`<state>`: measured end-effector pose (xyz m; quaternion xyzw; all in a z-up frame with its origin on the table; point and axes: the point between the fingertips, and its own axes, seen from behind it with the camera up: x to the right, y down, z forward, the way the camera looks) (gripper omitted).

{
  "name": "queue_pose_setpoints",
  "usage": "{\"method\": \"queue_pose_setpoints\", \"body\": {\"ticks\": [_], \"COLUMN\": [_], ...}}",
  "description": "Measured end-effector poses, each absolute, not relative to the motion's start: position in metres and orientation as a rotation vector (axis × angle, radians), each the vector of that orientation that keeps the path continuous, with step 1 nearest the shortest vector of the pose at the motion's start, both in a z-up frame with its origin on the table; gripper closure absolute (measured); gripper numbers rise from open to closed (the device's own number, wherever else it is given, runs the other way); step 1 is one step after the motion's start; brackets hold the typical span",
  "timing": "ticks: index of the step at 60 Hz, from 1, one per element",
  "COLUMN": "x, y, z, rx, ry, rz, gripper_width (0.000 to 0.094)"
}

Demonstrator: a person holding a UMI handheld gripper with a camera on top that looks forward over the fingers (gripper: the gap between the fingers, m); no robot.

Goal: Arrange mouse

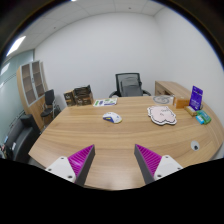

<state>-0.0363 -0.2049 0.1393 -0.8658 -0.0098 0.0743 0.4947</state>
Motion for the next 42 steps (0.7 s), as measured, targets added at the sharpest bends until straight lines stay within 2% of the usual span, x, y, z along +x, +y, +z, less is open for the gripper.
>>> {"method": "queue_pose_setpoints", "body": {"ticks": [21,33,42], "x": [-0.054,-0.081,-0.105], "y": [-0.160,-0.102,-0.040], "z": [0.128,0.121,0.087], "rx": [-2.150,-2.140,-2.148], "ry": [0.010,-0.020,-0.089], "rz": [0.141,0.115,0.041], "gripper_width": [0.0102,0.0101,0.0102]}}
